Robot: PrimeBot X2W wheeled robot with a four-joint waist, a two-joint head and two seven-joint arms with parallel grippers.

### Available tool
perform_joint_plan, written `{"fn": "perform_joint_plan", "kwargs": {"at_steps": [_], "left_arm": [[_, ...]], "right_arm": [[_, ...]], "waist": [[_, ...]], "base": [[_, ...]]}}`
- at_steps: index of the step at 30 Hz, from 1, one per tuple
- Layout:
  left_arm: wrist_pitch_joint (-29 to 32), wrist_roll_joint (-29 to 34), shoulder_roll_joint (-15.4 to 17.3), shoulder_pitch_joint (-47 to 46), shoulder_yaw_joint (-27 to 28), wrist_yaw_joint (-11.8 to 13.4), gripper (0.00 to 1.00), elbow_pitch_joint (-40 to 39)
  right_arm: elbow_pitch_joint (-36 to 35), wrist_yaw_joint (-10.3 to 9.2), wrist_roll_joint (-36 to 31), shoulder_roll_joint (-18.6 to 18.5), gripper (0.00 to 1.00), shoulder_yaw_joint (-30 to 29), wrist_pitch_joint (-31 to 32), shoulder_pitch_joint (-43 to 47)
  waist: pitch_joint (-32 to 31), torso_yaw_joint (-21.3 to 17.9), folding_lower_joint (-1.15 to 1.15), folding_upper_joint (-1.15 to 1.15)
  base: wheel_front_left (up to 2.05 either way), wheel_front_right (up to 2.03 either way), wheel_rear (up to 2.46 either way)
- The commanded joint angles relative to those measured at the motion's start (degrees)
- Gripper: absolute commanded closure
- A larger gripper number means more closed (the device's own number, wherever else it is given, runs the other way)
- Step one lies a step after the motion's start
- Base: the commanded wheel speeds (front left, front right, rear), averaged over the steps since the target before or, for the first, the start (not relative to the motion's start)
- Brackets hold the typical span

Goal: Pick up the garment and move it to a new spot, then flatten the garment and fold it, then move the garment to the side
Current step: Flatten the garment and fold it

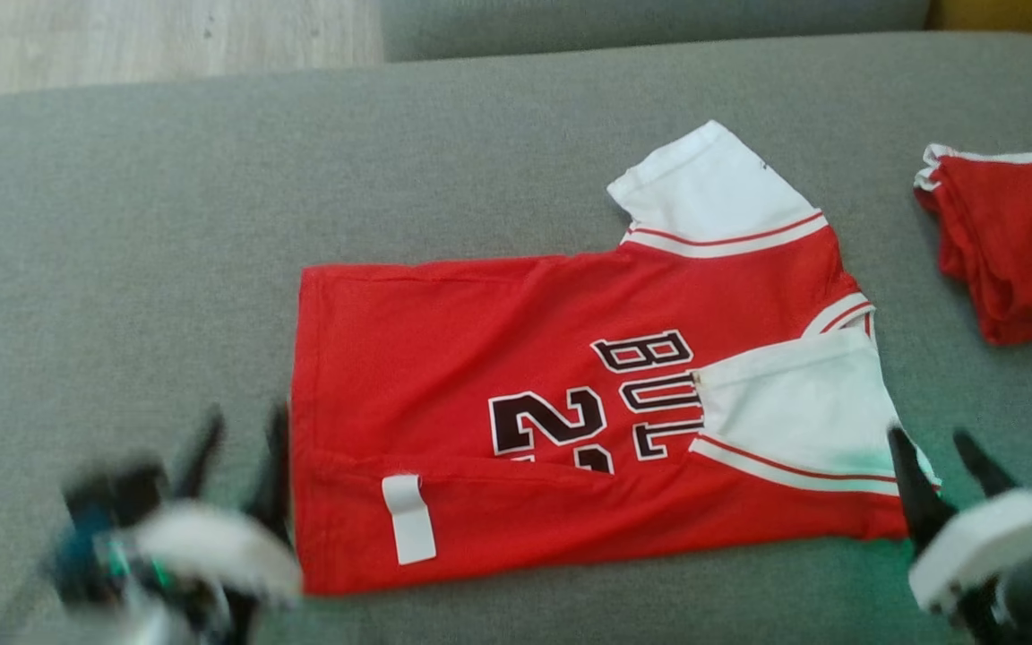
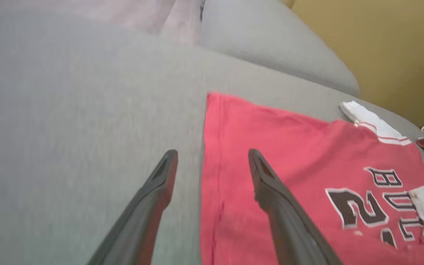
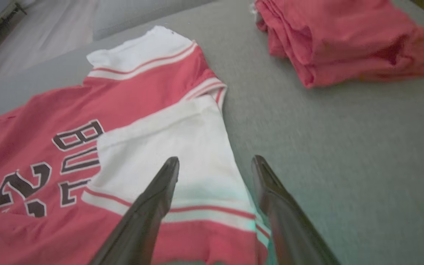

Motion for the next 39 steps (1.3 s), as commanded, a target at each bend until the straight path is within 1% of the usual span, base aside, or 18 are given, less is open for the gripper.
{"fn": "perform_joint_plan", "kwargs": {"at_steps": [1,2,5,7,10,14,19,26,29,30,31,33,34,39], "left_arm": [[2.32,3.16,4.37,-9.12,2.15,-0.30,0.00,-3.14],[2.32,3.16,4.37,-9.12,2.15,-0.30,0.00,-3.14],[6.03,5.44,6.76,-16.50,1.68,-0.93,0.00,-3.54],[8.00,6.48,6.99,-20.68,1.12,-1.01,0.00,-2.28],[10.14,6.77,5.46,-25.33,0.16,-0.94,0.00,2.02],[11.50,7.58,3.05,-29.72,-1.66,-1.11,0.00,9.05],[12.35,8.46,1.14,-33.55,-3.73,-2.39,0.00,15.71],[13.50,9.80,0.91,-37.19,-4.84,-2.25,0.00,22.04],[15.44,9.78,0.84,-37.78,-6.07,-3.14,0.00,23.43],[15.60,9.78,0.84,-37.85,-6.24,-3.29,0.08,23.44],[15.64,9.77,0.82,-37.93,-6.37,-3.43,0.38,23.39],[15.23,9.86,0.73,-38.08,-6.51,-3.60,0.92,23.13],[15.03,9.88,0.65,-38.17,-6.58,-3.68,1.00,23.00],[13.36,10.16,0.37,-38.83,-6.66,-4.04,1.00,21.30]], "right_arm": [[-3.47,-0.04,-0.91,-0.67,0.00,2.11,-0.26,-5.17],[-3.47,-0.04,-0.91,-0.67,0.00,2.11,-0.26,-5.17],[-4.45,-0.04,-2.12,-0.67,0.00,3.65,0.29,-8.63],[-4.74,-0.04,-2.65,-0.67,0.00,4.83,0.71,-10.74],[-4.90,-0.04,-3.02,-0.67,0.00,6.35,1.10,-13.51],[-5.06,-0.04,-3.35,-0.67,0.00,8.03,1.48,-16.47],[-4.92,-0.04,-3.47,-1.19,0.00,8.90,1.53,-18.74],[-4.52,-0.04,-3.14,-2.04,0.00,9.25,1.48,-20.50],[-4.49,-0.04,-2.83,-2.82,0.00,9.60,1.78,-21.36],[-4.47,-0.04,-2.81,-3.19,0.00,9.73,1.93,-21.79],[-4.42,-0.04,-2.87,-3.66,0.00,9.86,2.09,-22.38],[-4.03,-0.04,-2.94,-4.55,0.00,9.94,2.53,-24.13],[-3.62,-0.04,-3.05,-5.10,0.00,9.96,2.85,-25.26],[0.25,-0.04,-3.72,-8.56,0.00,10.77,5.37,-33.30]], "waist": [[1.27,-0.35,0.00,0.00],[1.27,-0.35,0.00,0.00],[2.96,-0.84,0.00,0.00],[4.25,-1.17,0.00,0.00],[6.48,-1.63,0.00,0.00],[9.49,-2.21,0.00,0.00],[11.86,-2.59,0.00,0.00],[13.17,-2.84,0.00,0.00],[13.48,-2.58,0.00,0.00],[13.56,-2.48,0.00,0.00],[13.63,-2.36,0.00,0.00],[13.78,-2.05,0.00,0.00],[13.88,-1.82,0.00,0.00],[14.40,-0.19,0.00,0.00]], "base": [[0.00,0.00,0.00],[0.00,0.00,0.00],[0.00,0.00,0.00],[0.00,0.00,0.00],[0.00,0.00,0.00],[0.00,0.00,0.00],[0.00,0.00,0.00],[0.00,0.00,0.00],[0.00,0.00,0.00],[0.00,0.00,0.00],[0.00,0.00,0.00],[0.00,0.00,0.00],[0.00,0.00,0.00],[0.00,0.00,0.00]]}}
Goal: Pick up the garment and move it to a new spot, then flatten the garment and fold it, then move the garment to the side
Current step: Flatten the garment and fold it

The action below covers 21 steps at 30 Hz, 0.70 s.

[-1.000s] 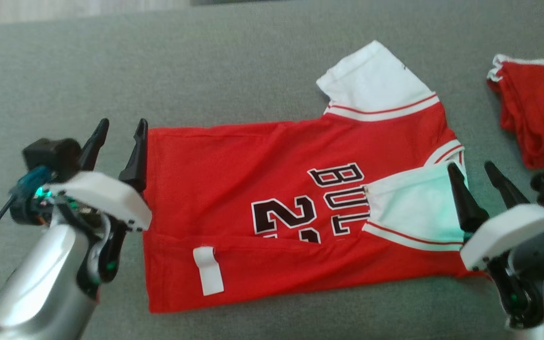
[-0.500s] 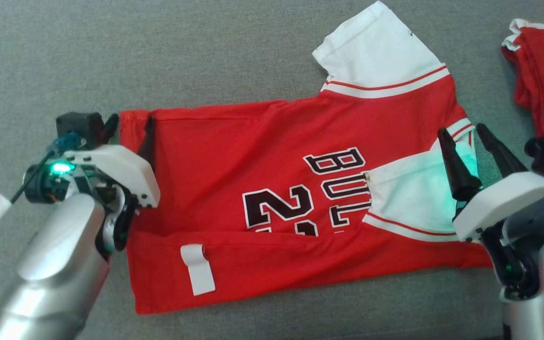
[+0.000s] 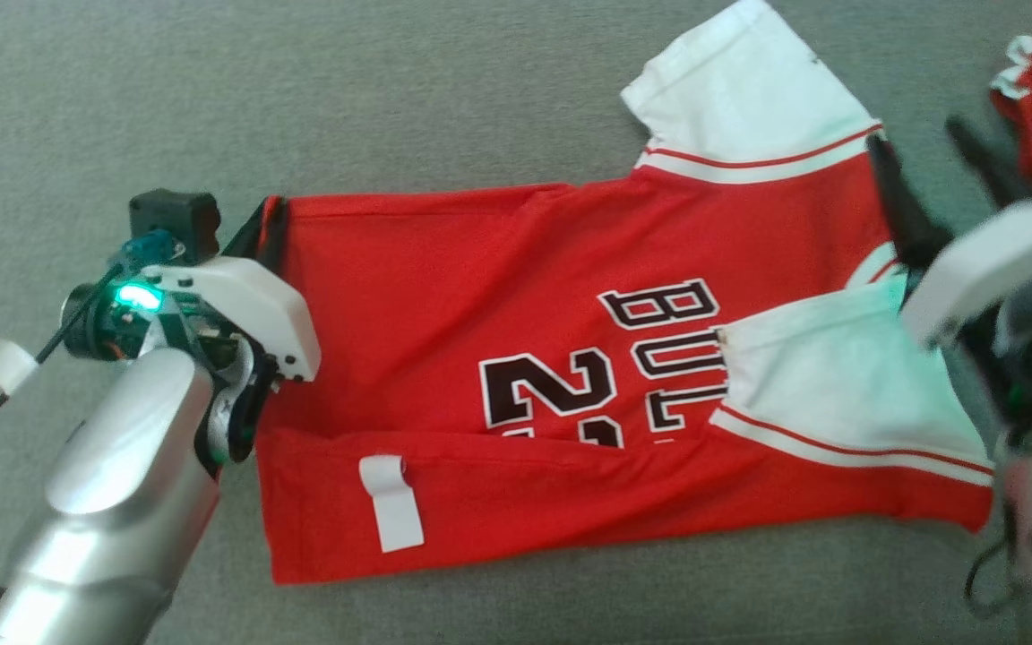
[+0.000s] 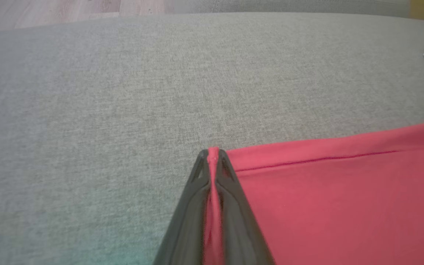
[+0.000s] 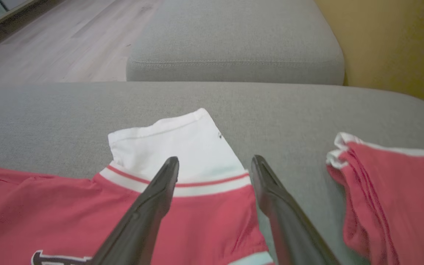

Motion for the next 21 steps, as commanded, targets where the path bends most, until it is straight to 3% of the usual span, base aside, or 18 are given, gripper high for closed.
{"fn": "perform_joint_plan", "kwargs": {"at_steps": [1,10,16,21], "left_arm": [[-0.79,0.78,1.65,-1.92,1.43,-0.11,1.00,-2.04],[-3.16,2.24,0.35,-2.98,0.06,-0.22,1.00,-8.41],[-3.44,2.94,-1.30,-2.92,-1.62,0.13,1.00,-12.71],[-3.47,3.26,-2.46,-3.31,-2.72,0.20,1.00,-14.43]], "right_arm": [[-0.55,-0.04,-0.52,-1.52,0.00,1.28,1.03,-4.35],[14.48,-0.04,-2.93,-5.71,0.00,3.14,5.46,-19.99],[26.48,-0.04,-4.64,-6.02,0.00,4.02,7.88,-27.53],[34.25,-0.04,-6.87,-5.20,0.00,1.43,7.06,-31.32]], "waist": [[0.34,0.98,0.00,0.00],[1.89,5.96,0.00,0.00],[3.50,9.61,0.00,0.00],[4.68,11.36,0.00,0.00]], "base": [[0.00,0.00,0.00],[0.00,0.00,0.00],[0.00,0.00,0.00],[0.00,0.00,0.00]]}}
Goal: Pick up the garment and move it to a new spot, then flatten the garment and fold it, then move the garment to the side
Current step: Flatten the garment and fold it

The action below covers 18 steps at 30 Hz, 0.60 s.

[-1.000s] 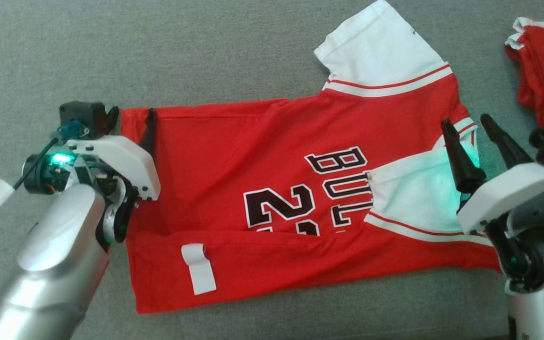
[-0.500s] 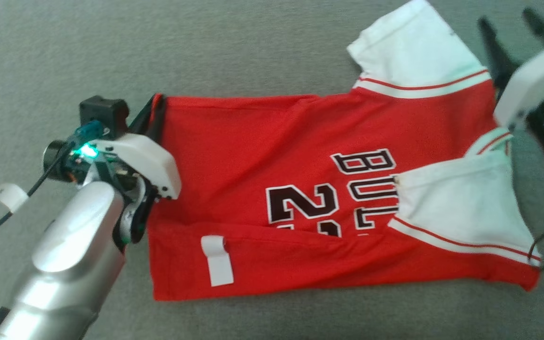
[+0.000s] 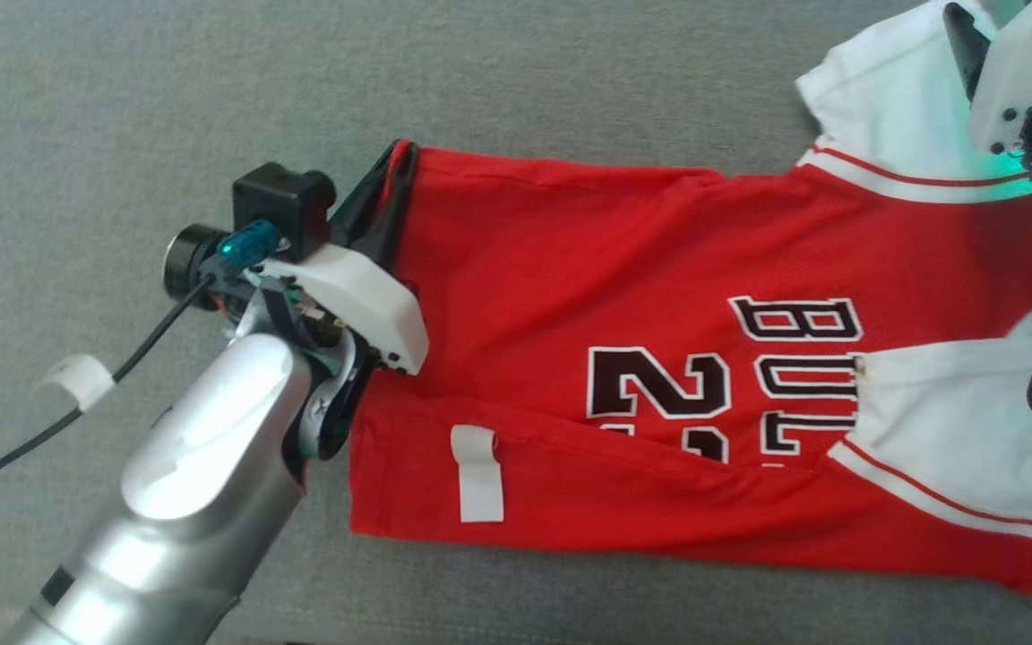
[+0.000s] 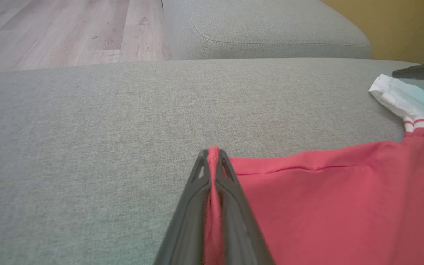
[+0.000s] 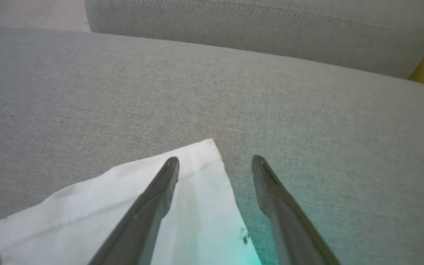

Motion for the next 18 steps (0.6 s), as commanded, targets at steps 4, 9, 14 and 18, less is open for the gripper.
{"fn": "perform_joint_plan", "kwargs": {"at_steps": [4,9,14,18], "left_arm": [[-0.49,0.60,0.85,-2.27,1.73,0.23,1.00,-2.34],[-0.78,0.40,1.06,-2.10,1.79,0.32,1.00,-2.01],[-0.97,0.01,1.63,-1.96,2.27,0.52,1.00,-1.68],[-1.23,-0.48,2.26,-1.46,2.78,0.62,1.00,-0.82]], "right_arm": [[2.33,-0.04,-1.11,1.36,0.00,-0.19,-0.84,-2.67],[5.78,-0.04,0.02,2.14,0.45,2.00,-0.29,-2.91],[6.86,-0.04,1.77,1.70,1.00,5.22,-2.12,-3.07],[7.23,-0.04,3.74,2.00,1.00,5.88,-7.85,-3.22]], "waist": [[0.87,0.54,-0.01,0.00],[0.95,-0.09,-0.01,0.00],[0.69,-1.09,-0.01,0.00],[-0.95,-2.39,-0.01,0.00]], "base": [[0.00,0.00,0.00],[0.00,0.00,0.00],[0.00,0.00,0.00],[0.00,0.00,0.00]]}}
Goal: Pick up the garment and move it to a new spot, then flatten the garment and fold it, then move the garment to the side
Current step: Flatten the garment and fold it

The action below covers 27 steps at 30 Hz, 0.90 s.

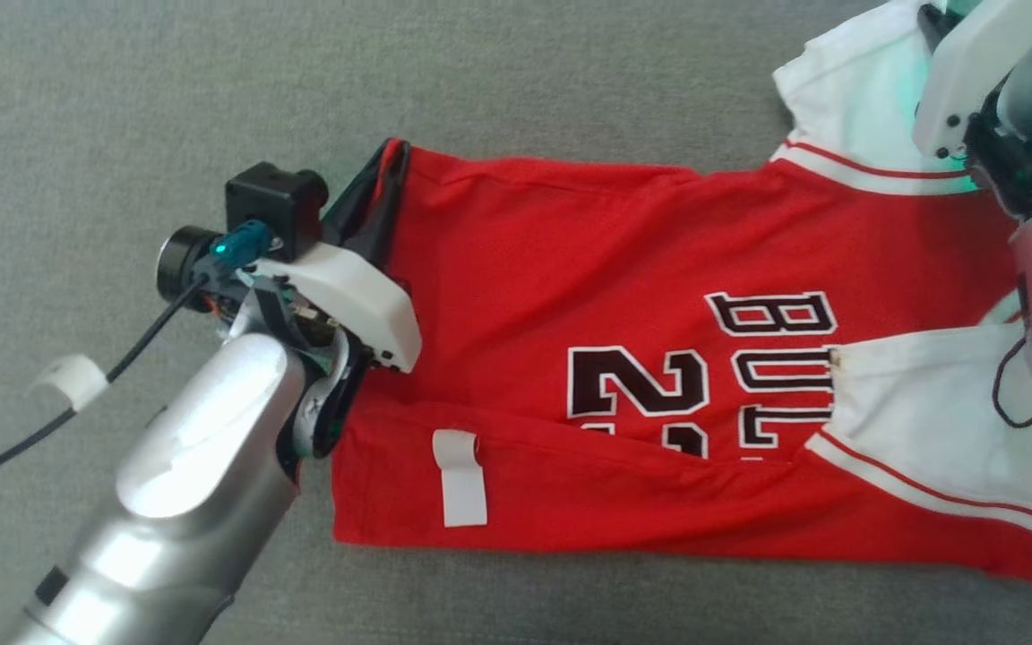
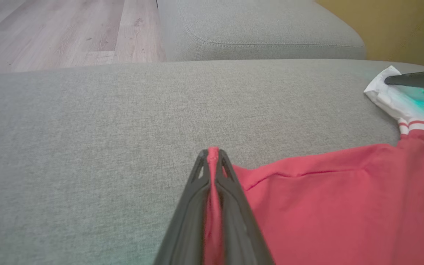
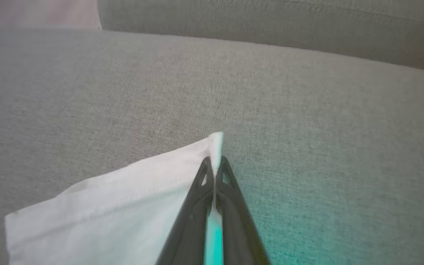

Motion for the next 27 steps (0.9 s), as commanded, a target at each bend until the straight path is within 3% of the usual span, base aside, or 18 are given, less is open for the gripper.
{"fn": "perform_joint_plan", "kwargs": {"at_steps": [1,7,17,21,27], "left_arm": [[-0.72,-0.61,2.44,-1.22,2.78,0.25,1.00,-1.09],[-2.16,-1.42,4.06,0.84,3.67,0.00,1.00,-0.69],[-6.25,-3.29,6.28,10.77,4.93,1.73,1.00,-4.94],[-8.51,-4.63,7.02,17.32,5.88,3.58,1.00,-7.81],[-12.64,-6.33,6.62,25.95,6.70,5.61,1.00,-8.38]], "right_arm": [[-1.46,-0.04,1.28,0.69,1.00,1.08,-2.82,0.14],[-3.93,-0.04,6.04,-0.64,1.00,5.11,-8.24,3.47],[-16.00,-0.04,13.97,-5.03,1.00,6.31,-13.18,20.76],[-22.20,-0.04,14.09,-4.45,1.00,3.80,-14.37,29.99],[-30.74,-0.04,12.30,0.78,1.00,-1.30,-14.01,42.75]], "waist": [[-1.78,-1.09,0.00,0.00],[-7.17,-3.63,0.00,0.00],[-15.43,-5.82,0.00,0.00],[-18.06,-6.76,0.00,0.00],[-19.36,-8.47,0.00,0.00]], "base": [[0.00,0.00,0.00],[0.00,0.00,0.00],[0.00,0.00,0.00],[0.00,0.00,0.00],[0.00,0.00,0.00]]}}
